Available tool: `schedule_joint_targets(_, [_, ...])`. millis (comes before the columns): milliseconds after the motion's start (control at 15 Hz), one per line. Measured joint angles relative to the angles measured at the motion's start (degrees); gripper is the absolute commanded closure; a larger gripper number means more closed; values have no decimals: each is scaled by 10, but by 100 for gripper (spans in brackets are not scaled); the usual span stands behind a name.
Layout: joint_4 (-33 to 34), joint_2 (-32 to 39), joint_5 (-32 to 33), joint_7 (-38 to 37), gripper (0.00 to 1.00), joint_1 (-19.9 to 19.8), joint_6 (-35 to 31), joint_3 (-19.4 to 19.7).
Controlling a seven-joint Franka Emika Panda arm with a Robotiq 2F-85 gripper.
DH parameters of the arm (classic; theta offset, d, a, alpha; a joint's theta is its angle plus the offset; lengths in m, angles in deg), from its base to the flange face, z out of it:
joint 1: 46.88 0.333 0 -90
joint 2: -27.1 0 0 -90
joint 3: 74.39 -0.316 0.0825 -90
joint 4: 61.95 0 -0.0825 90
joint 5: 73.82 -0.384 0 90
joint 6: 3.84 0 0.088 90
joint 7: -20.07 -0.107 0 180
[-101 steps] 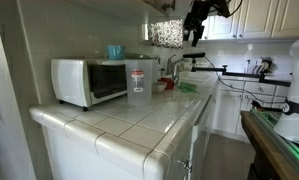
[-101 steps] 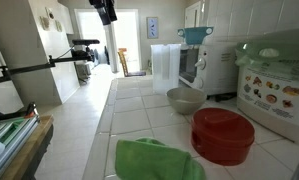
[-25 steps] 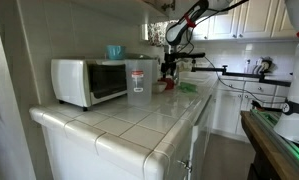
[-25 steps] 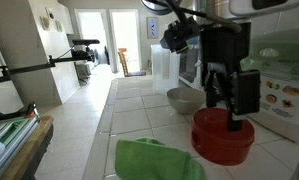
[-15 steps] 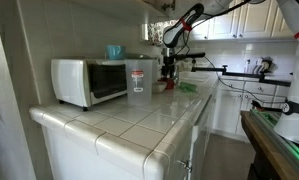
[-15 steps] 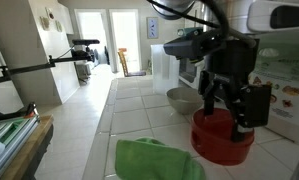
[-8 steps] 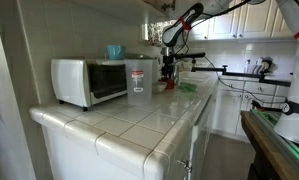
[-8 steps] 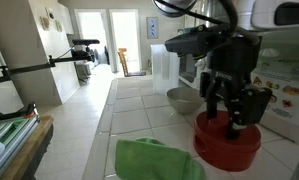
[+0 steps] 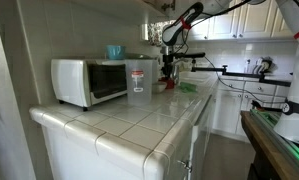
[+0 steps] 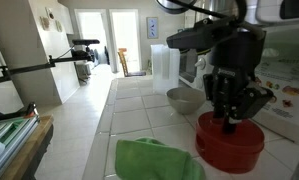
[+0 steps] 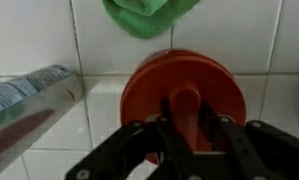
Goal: Put the red lid on the plastic jug
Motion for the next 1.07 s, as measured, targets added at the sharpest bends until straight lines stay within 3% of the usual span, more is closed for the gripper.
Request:
schedule_joint_targets(600, [-2, -14, 3, -14, 92, 12, -1, 0])
schedule_joint_targets(1067, [-73, -102, 3, -53, 92, 43, 12, -1])
